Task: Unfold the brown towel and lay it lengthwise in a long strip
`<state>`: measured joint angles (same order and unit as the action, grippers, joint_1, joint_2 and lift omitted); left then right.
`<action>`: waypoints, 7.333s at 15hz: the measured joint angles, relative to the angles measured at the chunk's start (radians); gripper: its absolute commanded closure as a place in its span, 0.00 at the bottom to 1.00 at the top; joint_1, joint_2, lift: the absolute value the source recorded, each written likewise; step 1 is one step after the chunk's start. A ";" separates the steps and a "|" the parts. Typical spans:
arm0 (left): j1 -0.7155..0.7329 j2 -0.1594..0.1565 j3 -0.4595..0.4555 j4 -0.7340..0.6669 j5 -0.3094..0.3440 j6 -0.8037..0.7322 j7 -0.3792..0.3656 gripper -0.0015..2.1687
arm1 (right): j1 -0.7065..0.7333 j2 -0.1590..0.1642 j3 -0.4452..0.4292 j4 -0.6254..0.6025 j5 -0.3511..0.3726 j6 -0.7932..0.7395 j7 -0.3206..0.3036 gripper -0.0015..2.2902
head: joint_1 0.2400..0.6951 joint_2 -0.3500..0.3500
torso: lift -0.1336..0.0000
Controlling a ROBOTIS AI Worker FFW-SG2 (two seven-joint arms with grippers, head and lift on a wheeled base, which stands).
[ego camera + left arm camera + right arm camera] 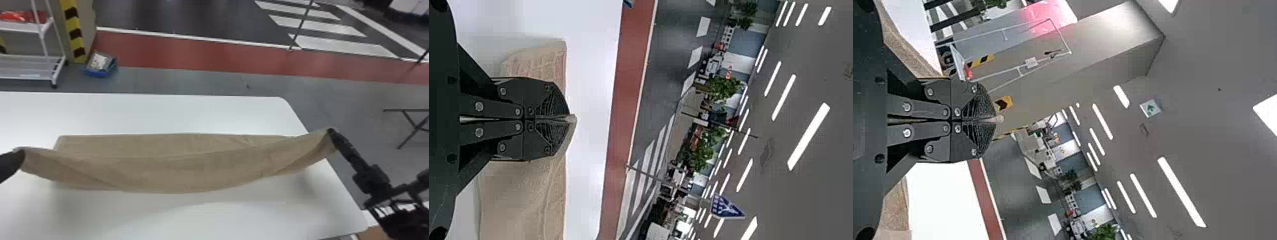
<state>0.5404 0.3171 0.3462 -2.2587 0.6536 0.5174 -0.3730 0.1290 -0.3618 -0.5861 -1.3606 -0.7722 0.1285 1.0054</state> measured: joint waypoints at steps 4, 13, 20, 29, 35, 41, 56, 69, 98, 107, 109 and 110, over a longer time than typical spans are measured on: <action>-0.107 -0.005 -0.073 0.050 -0.057 0.006 0.061 0.70 | -0.009 0.009 0.010 0.005 0.055 -0.023 -0.068 0.73 | 1.00 0.12 | 0.08; -0.370 0.006 -0.209 0.306 -0.112 0.080 0.133 0.70 | -0.188 -0.011 0.034 0.186 0.159 -0.083 -0.137 0.73 | 1.00 0.11 | 0.08; -0.470 0.041 -0.225 0.421 -0.112 0.080 0.125 0.70 | -0.436 -0.025 0.164 0.491 0.326 -0.266 -0.171 0.73 | 1.00 0.20 | 0.08; -0.554 0.043 -0.288 0.523 -0.129 0.074 0.120 0.70 | -0.410 -0.019 0.176 0.520 0.341 -0.382 -0.224 0.73 | 1.00 0.18 | 0.08; -0.571 0.039 -0.323 0.539 -0.159 0.074 0.135 0.60 | -0.408 -0.034 0.177 0.564 0.373 -0.438 -0.291 0.36 | 1.00 0.14 | 0.08; -0.596 0.033 -0.378 0.587 -0.170 0.047 0.159 0.03 | -0.437 -0.037 0.258 0.603 0.456 -0.486 -0.468 0.02 | 1.00 0.12 | 0.08; -0.531 0.038 -0.367 0.509 -0.076 0.162 0.254 0.13 | -0.251 -0.042 0.159 0.456 0.347 -0.580 -0.454 0.03 | 1.00 0.02 | 0.08; -0.525 0.042 -0.404 0.504 -0.172 0.204 0.267 0.47 | -0.244 -0.057 0.155 0.456 0.298 -0.574 -0.442 0.04 | 1.00 0.00 | 0.08; -0.363 0.086 -0.178 0.347 -0.211 0.150 0.306 0.01 | -0.075 -0.010 0.165 0.123 0.259 -0.378 -0.460 0.04 | 1.00 0.23 | 0.08; -0.153 0.008 -0.280 0.032 -0.296 -0.024 0.418 0.02 | 0.125 0.166 0.298 -0.509 0.482 0.058 -0.558 0.04 | 1.00 0.40 | 0.08; -0.128 0.003 -0.390 0.021 -0.361 -0.129 0.471 0.02 | 0.179 0.194 0.331 -0.589 0.522 0.079 -0.581 0.04 | 1.00 0.38 | 0.08; -0.115 0.001 -0.449 0.028 -0.402 -0.221 0.500 0.02 | 0.216 0.214 0.342 -0.630 0.530 0.080 -0.592 0.04 | 1.00 0.37 | 0.08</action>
<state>0.4256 0.3180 -0.1027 -2.2312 0.2517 0.2966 0.1272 0.3451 -0.1482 -0.2445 -1.9909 -0.2424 0.2085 0.4137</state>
